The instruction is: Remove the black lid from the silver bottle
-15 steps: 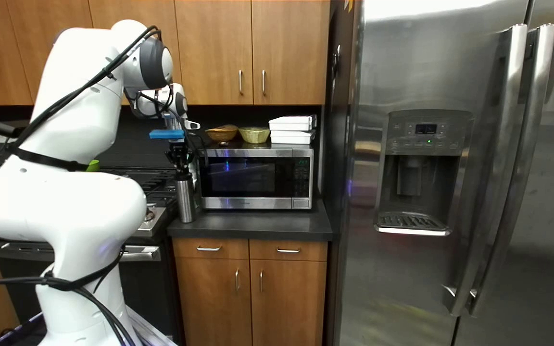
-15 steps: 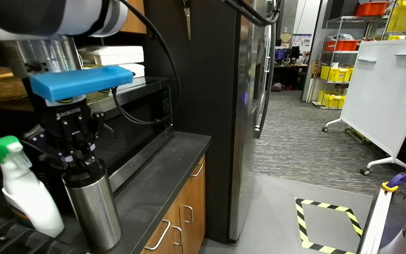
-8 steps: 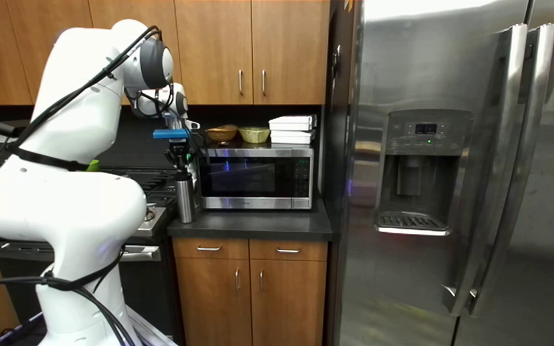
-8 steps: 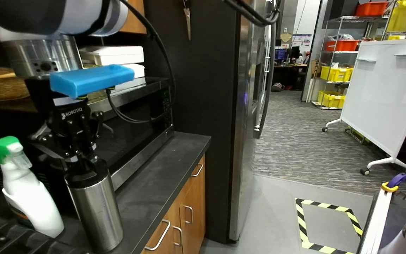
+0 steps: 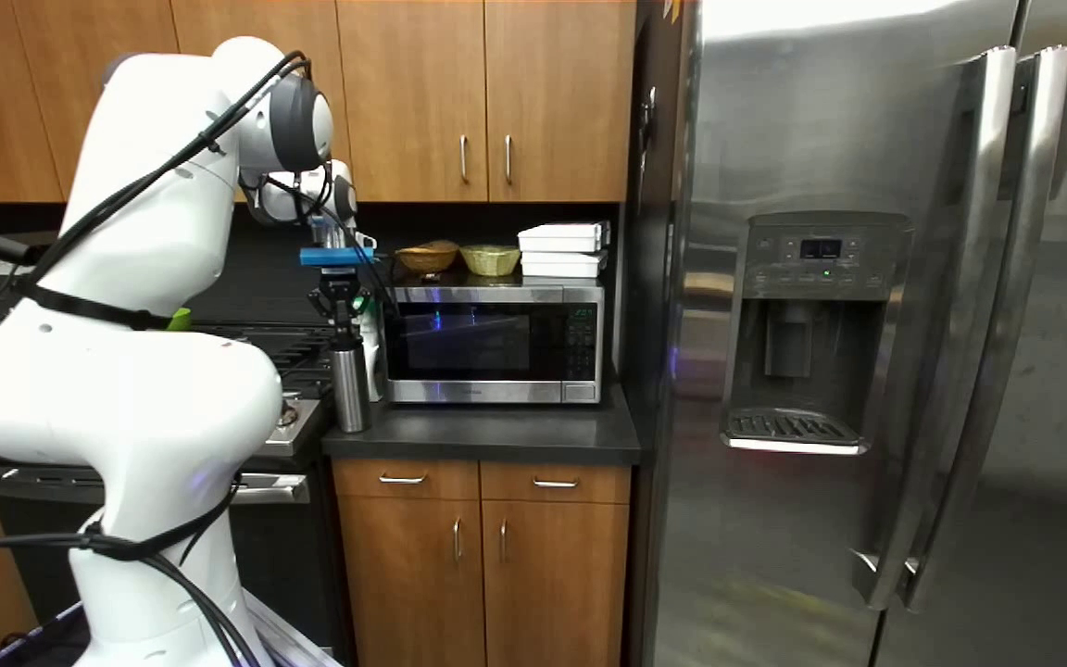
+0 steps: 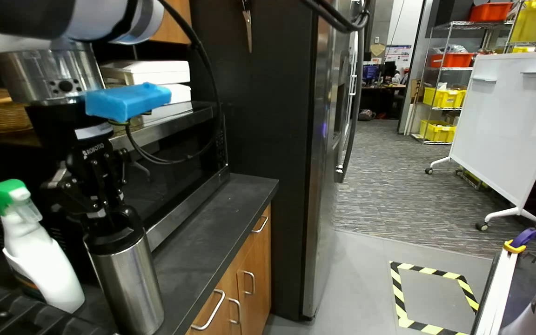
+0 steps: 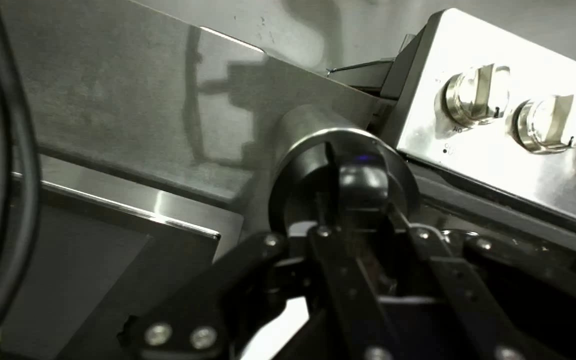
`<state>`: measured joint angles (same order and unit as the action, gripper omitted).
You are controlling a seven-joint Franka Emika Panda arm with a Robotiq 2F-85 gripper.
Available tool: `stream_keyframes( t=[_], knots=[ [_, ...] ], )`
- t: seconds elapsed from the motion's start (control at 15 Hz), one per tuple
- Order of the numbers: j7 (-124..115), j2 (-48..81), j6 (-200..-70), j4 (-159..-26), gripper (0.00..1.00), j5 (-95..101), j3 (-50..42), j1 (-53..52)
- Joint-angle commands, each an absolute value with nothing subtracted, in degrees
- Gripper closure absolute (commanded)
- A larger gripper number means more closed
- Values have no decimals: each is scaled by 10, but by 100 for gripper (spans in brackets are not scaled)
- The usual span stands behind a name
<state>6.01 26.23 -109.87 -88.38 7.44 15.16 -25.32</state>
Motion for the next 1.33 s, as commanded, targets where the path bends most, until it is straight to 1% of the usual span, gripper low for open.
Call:
stream_keyframes(
  t=[0.0,0.53,1.27],
  knots=[
    [116,269,-1068,-867,94,75,163,-242],
    [135,279,-1092,-861,94,90,161,-248],
    [193,298,-1079,-827,94,91,165,-246]
  ],
)
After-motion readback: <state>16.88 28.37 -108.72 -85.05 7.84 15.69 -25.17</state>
